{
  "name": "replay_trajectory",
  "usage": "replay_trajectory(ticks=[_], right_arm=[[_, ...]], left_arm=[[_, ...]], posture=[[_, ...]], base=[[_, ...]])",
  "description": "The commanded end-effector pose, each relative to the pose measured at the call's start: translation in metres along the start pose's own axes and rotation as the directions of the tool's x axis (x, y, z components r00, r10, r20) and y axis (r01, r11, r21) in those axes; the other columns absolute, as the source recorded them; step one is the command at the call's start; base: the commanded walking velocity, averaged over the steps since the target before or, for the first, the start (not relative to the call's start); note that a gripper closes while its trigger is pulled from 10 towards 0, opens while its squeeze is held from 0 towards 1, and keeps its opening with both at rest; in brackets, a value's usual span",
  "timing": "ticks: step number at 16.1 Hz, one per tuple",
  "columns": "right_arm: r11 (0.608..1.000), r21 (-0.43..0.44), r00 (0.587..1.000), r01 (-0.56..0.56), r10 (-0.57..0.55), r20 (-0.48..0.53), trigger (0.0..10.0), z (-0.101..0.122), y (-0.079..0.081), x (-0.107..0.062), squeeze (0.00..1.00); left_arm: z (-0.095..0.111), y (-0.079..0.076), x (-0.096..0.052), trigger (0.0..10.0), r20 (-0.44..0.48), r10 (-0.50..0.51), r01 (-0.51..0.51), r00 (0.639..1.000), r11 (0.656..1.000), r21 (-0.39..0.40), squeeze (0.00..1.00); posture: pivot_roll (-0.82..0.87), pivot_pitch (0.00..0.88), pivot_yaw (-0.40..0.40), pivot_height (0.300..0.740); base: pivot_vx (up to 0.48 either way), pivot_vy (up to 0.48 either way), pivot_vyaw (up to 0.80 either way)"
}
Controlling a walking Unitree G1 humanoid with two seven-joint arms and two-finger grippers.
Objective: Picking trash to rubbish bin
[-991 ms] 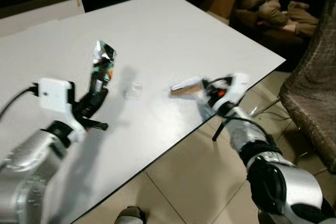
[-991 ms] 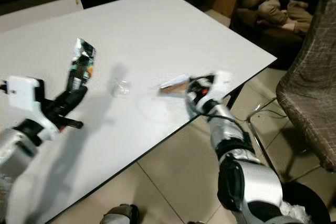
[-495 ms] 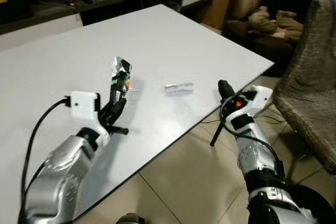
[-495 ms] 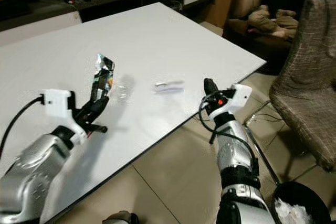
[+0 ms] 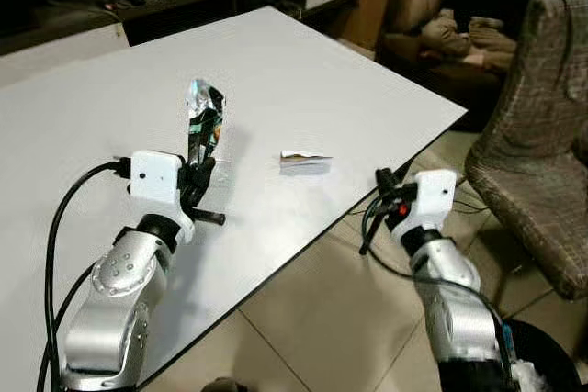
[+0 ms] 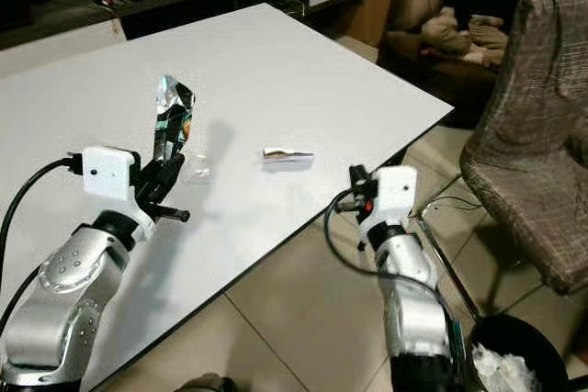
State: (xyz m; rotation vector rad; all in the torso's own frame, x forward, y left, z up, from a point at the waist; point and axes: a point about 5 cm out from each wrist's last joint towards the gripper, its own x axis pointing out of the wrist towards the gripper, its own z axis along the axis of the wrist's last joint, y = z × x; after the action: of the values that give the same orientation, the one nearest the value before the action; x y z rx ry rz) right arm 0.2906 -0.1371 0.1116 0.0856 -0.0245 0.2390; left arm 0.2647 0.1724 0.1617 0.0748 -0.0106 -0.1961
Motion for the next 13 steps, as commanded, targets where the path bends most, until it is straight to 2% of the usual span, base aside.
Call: replay_trajectory(ticks=[1,2,3,4,7,13], right_arm=[[1.000,-0.024,1.000,0.009,-0.009,0.011,10.0,0.005,0.000,-0.001,0.00],[0.999,-0.053,1.000,-0.007,0.007,0.002,10.0,0.008,0.005,-0.002,0.00],[0.998,-0.058,1.000,-0.007,0.007,-0.003,10.0,0.009,0.006,-0.003,0.00],[0.997,-0.057,0.998,-0.058,0.057,-0.016,10.0,0.012,0.012,-0.003,0.00],[0.985,-0.077,0.988,-0.152,0.149,-0.047,10.0,0.013,0.023,-0.011,0.00],[0.986,-0.092,0.990,-0.137,0.133,-0.049,10.0,0.023,0.018,-0.014,0.00]], left_arm=[[0.002,-0.002,-0.001,10.0,0.017,0.000,-0.001,1.000,0.999,0.038,0.00],[0.003,-0.002,0.000,10.0,0.016,0.019,-0.020,1.000,0.996,0.085,0.00],[0.004,-0.002,0.000,10.0,0.018,0.016,-0.018,1.000,0.996,0.087,0.00],[0.005,-0.004,-0.002,10.0,0.006,0.014,-0.014,1.000,0.993,0.115,0.00],[0.005,-0.003,-0.004,10.0,-0.012,0.020,-0.018,1.000,0.994,0.111,0.00],[0.006,-0.002,-0.005,10.0,-0.026,0.018,-0.014,0.999,0.992,0.123,0.00]], posture=[[0.06,0.000,-0.029,0.740],[0.06,0.000,-0.026,0.740],[0.06,0.000,-0.026,0.740],[0.06,0.000,-0.020,0.740],[0.06,0.000,-0.016,0.740],[0.05,0.000,-0.008,0.740]], base=[[0.000,0.000,0.00],[0.000,0.000,0.00],[0.000,0.000,0.00],[0.000,0.000,0.70],[0.166,0.000,0.74],[0.284,0.000,0.75]])
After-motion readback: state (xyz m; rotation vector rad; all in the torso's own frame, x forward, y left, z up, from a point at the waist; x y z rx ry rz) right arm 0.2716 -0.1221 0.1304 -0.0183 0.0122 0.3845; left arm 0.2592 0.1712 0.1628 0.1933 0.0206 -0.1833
